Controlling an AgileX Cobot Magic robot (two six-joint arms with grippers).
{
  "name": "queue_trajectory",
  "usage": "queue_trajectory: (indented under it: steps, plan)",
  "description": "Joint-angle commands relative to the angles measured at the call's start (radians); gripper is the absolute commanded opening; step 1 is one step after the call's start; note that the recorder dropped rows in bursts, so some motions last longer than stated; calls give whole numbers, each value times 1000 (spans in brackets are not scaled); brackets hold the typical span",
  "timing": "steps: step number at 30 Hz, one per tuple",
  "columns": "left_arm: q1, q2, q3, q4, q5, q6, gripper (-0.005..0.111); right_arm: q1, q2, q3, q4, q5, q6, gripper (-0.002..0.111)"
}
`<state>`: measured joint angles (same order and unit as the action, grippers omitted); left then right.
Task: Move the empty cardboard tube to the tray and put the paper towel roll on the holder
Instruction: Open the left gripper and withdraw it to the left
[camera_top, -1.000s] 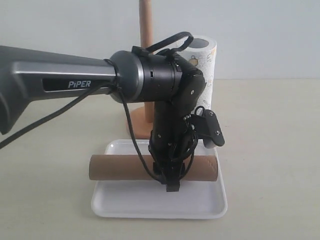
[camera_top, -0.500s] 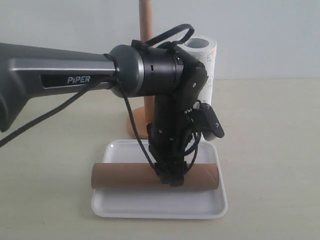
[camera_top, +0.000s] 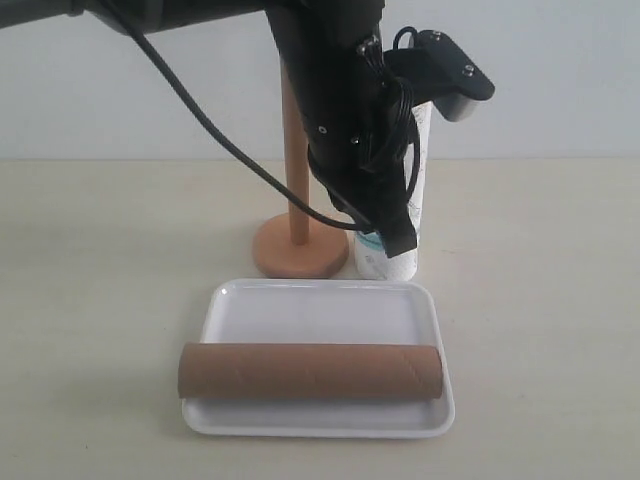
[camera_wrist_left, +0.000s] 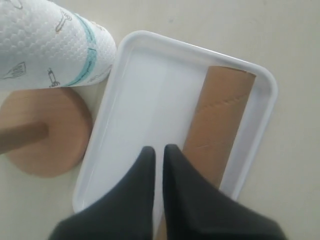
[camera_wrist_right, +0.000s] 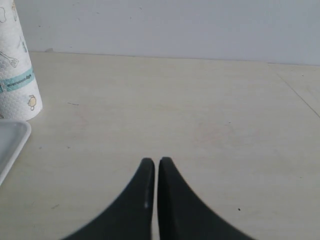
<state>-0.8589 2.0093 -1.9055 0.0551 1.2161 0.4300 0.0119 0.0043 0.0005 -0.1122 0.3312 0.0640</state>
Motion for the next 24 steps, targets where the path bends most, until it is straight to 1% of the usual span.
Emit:
queue_trajectory:
  steps: [1, 18, 21, 24]
  plan:
    - [0, -11, -4, -17, 5, -14, 5, -3, -4, 0, 2, -7, 4, 2]
    - [-2, -29, -4, -13, -2, -14, 5, -3, -4, 0, 2, -7, 4, 2]
    - [-2, -85, 11, -14, -70, -47, 5, -3, -4, 0, 2, -7, 4, 2]
    - [-2, -184, 74, -5, -228, -46, 5, -3, -4, 0, 2, -7, 4, 2]
